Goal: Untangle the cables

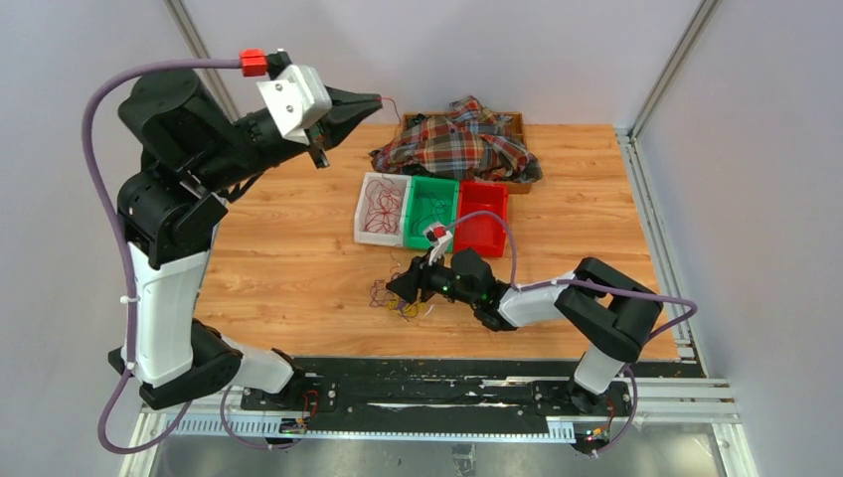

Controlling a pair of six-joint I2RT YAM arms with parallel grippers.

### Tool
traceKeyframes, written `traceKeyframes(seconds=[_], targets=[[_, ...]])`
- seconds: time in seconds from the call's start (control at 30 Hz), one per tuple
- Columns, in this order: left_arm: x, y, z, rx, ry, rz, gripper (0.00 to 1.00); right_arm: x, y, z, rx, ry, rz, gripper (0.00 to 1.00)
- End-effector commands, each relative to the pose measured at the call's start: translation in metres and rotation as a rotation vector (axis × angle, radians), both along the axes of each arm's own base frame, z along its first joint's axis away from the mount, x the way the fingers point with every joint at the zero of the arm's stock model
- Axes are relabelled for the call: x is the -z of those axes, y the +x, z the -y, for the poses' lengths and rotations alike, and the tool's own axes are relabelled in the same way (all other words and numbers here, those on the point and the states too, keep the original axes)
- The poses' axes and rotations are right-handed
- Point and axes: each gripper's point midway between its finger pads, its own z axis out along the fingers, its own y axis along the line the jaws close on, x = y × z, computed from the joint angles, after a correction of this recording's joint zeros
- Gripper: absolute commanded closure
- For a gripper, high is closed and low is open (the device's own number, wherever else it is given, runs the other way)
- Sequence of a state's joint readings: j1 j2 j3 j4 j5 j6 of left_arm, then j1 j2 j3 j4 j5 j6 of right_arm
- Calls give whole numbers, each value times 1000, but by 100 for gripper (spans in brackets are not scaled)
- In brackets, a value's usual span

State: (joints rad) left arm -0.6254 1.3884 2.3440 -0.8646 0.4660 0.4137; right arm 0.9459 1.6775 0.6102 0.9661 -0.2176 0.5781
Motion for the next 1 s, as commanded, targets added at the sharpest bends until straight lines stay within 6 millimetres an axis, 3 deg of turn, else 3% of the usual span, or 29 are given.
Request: traceKeyframes(seconds=[0.0,0.4,0.6,0.97], targets=[[-69,-9,-20,-69,-176,214,100,7,-13,-5,-19,2,1,53],[-171,-21,-73,-307,-382,676,99,25,-22,9,10,-44,-33,55],[-218,-36,-111,-484,-504,902,99,28,-27,26,47,-65,-49,57],[-256,-57,-136,-640,-573,1141,99,32,-33,49,94,-106,-68,57]])
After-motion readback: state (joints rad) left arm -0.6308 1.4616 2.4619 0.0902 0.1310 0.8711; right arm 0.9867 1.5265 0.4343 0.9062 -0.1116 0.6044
